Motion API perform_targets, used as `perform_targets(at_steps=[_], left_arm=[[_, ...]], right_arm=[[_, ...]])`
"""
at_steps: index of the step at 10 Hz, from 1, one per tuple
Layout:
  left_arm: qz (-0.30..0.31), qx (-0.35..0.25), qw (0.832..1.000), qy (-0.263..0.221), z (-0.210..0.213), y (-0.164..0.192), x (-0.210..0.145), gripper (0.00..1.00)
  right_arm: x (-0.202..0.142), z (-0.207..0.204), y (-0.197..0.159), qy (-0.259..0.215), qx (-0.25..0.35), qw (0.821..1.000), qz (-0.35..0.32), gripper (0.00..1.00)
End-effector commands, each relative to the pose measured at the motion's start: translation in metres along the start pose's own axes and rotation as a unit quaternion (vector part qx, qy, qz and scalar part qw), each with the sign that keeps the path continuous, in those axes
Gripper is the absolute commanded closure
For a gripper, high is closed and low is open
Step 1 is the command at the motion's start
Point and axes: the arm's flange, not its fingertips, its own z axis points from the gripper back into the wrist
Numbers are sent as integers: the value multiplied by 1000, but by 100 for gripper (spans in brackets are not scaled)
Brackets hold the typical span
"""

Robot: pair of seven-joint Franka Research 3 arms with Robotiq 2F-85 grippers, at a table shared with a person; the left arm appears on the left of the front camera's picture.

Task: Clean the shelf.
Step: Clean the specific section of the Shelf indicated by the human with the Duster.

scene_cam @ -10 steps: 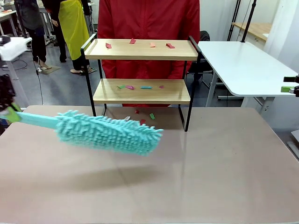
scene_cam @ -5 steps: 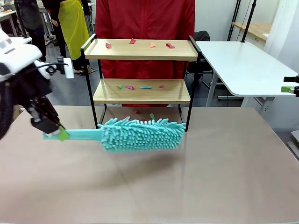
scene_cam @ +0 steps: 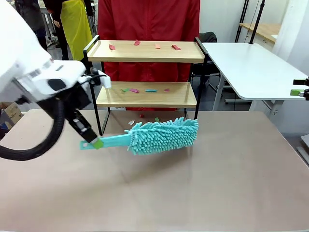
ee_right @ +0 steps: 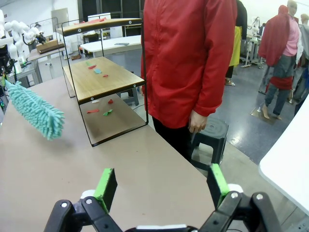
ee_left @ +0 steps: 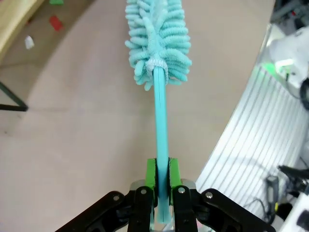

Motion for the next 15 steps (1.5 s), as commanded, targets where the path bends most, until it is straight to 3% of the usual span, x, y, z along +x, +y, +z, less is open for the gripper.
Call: perform_targets(at_steps=[1, 6, 9, 10, 12, 15], left_arm=[[31, 15, 999, -28, -16, -1, 17, 87], [20, 15, 1000, -10, -20, 2, 14, 87], [98, 93, 990, -31, -35, -38, 47, 87], [137, 148, 979, -27, -42, -44, 50, 87], [147, 134, 980, 2, -51, -53, 54, 87], [167, 130, 977, -11, -51, -60, 60, 87]], right_arm=[[3, -1, 0, -1, 0, 1000, 3, 0], [3, -1, 0, -1, 0, 1000, 3, 0], [3, -1, 0, -1, 0, 1000, 3, 0], [3, -1, 0, -1, 0, 1000, 3, 0], [3, -1, 0, -1, 0, 1000, 3, 0], [3, -1, 0, -1, 0, 1000, 3, 0]])
